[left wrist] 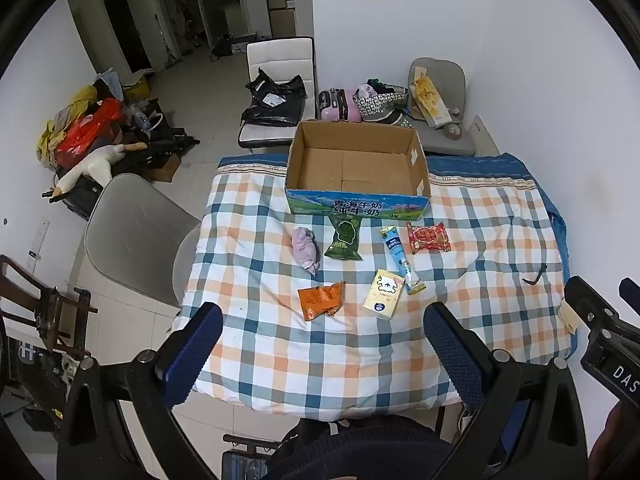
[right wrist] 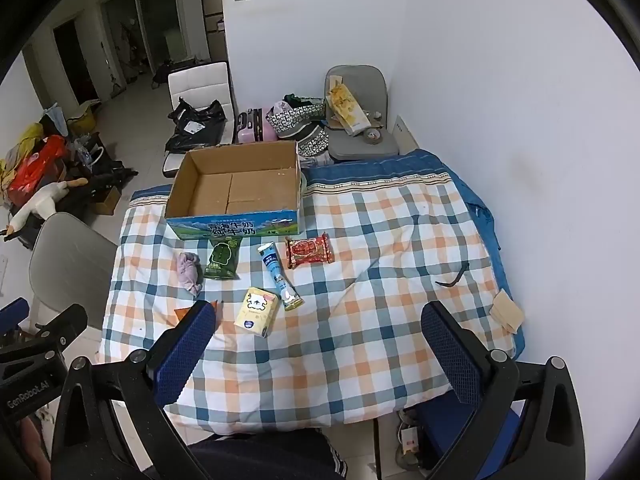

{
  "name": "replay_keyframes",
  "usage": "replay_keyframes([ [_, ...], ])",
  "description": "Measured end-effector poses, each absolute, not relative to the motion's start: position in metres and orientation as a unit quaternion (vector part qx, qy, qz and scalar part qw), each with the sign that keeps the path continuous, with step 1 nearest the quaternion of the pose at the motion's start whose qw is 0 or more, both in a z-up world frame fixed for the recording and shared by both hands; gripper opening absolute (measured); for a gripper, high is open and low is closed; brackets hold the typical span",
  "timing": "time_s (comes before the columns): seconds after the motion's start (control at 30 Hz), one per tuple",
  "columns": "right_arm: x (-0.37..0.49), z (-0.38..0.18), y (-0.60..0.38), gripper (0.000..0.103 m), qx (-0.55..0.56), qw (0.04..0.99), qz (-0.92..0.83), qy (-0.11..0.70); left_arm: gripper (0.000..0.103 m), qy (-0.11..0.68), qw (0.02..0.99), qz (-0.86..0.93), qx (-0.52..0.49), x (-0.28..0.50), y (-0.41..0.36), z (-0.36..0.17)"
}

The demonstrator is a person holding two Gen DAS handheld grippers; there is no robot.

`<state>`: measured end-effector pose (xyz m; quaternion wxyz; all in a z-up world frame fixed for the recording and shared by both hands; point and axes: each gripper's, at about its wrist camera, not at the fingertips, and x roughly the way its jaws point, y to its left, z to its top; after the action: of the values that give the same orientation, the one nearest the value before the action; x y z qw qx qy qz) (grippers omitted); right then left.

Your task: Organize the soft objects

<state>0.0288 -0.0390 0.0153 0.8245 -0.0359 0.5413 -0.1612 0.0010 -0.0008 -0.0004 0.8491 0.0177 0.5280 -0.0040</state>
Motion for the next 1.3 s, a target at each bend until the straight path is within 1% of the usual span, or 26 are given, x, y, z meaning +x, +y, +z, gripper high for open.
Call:
replay_keyframes([
  [0.4,0.032,0.019,-0.039,0.103,-0.032,0.827,-0.157,0.54,0.103,0.522,0.853,-0.005,0.013,0.01,0.01,0.007],
  [1.3,0.029,0.021,-0.037,0.103,-0.034,0.83,-0.156,0.534,0.103,0.514,0.858,-0.003,0.011,0.001,0.006,0.007],
])
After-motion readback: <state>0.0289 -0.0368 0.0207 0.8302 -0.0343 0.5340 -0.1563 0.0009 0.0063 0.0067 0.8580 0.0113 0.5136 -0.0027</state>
